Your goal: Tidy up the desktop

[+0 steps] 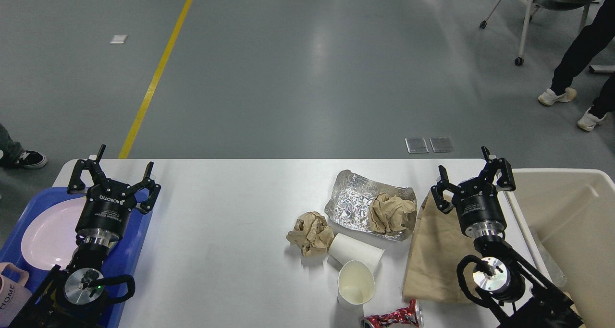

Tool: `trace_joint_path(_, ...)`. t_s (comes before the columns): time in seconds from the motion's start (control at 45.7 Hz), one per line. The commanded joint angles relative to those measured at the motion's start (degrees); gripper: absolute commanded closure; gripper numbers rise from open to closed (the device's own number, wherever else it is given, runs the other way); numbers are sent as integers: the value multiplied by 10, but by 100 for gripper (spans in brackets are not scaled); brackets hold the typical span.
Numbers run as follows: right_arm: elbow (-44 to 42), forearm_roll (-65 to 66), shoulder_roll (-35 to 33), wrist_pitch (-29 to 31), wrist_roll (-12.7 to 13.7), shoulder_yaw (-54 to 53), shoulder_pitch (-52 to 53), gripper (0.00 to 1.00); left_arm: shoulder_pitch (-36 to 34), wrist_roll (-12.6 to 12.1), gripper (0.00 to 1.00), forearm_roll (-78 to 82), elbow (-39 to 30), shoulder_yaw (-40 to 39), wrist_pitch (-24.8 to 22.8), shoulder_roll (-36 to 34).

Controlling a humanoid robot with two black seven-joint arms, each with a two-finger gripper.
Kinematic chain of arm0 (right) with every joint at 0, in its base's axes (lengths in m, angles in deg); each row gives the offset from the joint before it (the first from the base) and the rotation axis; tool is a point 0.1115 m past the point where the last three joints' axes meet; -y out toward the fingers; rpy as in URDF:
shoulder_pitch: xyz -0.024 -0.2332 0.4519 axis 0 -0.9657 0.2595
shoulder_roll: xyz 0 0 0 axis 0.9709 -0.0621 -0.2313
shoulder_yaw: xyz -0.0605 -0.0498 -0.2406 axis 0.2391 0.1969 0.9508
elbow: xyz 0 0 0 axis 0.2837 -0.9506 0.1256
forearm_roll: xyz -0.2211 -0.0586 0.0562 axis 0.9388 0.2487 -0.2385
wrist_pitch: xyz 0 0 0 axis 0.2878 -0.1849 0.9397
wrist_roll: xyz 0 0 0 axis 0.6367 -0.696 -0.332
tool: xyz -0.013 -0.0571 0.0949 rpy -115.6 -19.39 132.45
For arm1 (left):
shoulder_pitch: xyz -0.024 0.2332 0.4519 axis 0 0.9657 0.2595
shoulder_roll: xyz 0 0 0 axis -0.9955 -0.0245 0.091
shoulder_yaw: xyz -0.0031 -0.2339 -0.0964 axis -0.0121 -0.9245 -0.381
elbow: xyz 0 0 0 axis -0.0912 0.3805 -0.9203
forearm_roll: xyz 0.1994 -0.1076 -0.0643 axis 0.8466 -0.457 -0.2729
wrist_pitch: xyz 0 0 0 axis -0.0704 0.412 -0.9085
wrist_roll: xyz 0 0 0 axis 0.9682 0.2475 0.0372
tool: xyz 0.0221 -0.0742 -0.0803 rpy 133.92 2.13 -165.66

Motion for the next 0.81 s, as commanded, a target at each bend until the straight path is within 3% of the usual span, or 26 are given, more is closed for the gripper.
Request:
trace_joint_path(0.0,2,0,-1,2,-2,-12,-1,0,0,0,3,0,0,0,0,-1)
trace_joint_path(0.788,13,-9,1,4,4,-3,-34,0,-1,0,3,-1,0,0,0,-1)
